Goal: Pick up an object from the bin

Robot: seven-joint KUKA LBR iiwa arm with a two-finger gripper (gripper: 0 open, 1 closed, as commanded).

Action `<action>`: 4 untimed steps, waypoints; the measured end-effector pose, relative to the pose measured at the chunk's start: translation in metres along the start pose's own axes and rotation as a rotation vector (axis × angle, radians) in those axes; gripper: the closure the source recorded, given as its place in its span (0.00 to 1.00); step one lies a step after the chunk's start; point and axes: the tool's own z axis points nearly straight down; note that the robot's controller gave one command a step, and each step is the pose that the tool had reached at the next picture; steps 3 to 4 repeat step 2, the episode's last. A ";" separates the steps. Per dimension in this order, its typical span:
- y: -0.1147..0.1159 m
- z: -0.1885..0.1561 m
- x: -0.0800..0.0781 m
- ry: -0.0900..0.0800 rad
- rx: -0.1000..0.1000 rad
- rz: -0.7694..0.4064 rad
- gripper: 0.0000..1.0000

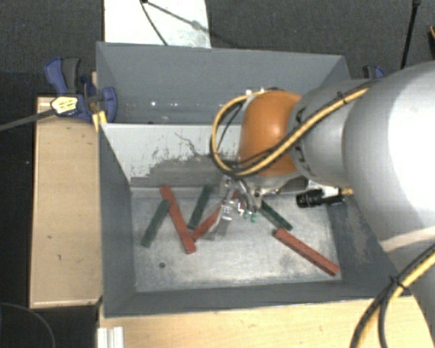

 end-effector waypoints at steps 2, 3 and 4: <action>-0.005 -0.154 0.025 -0.011 -0.004 -0.078 1.00; -0.005 -0.154 0.025 -0.011 -0.004 -0.078 1.00; -0.005 -0.154 0.025 -0.011 -0.004 -0.078 1.00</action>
Offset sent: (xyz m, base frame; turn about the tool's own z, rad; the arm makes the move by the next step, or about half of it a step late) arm 0.0000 0.0000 0.0000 0.0000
